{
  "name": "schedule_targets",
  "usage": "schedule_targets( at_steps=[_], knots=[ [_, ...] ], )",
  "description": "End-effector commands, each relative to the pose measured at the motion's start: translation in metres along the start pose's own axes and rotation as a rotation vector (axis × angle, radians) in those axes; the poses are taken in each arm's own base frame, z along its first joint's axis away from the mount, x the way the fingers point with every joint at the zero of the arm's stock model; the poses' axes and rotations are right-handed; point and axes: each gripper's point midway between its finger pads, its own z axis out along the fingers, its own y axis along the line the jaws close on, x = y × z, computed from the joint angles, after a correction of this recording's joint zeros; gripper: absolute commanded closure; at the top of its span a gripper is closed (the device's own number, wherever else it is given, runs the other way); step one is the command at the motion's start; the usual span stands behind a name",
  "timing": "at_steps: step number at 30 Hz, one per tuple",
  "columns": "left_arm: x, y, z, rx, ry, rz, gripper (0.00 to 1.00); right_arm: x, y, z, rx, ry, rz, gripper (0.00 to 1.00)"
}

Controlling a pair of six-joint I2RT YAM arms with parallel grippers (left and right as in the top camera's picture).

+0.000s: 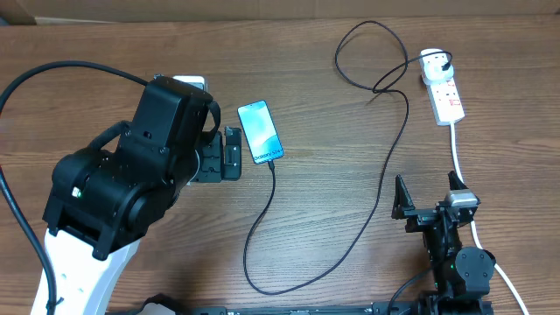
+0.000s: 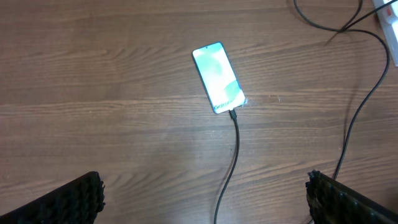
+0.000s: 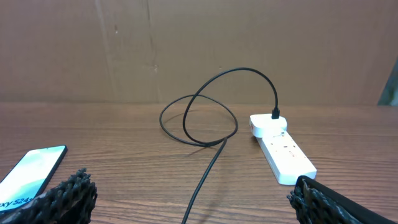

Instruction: Plug charger to phone and switch on socket

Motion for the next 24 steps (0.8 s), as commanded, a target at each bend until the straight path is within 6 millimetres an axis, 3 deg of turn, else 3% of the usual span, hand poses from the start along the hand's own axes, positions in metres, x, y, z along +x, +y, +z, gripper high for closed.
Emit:
schedule_targets(
  at_steps=[1, 13, 24],
  knots=[
    [0.005, 0.000, -0.002, 0.018, -0.015, 0.030, 0.01, 0.001, 0.000, 0.000, 0.004, -0.007, -0.004, 0.00],
    [0.023, 0.006, 0.016, 0.090, 0.005, 0.037, 0.00, 0.001, 0.000, 0.000, 0.004, -0.007, -0.004, 0.00],
    [0.036, -0.001, 0.029, 0.168, -0.069, 0.086, 0.00, 0.001, 0.000, 0.000, 0.004, -0.007, -0.004, 0.00]
  ],
)
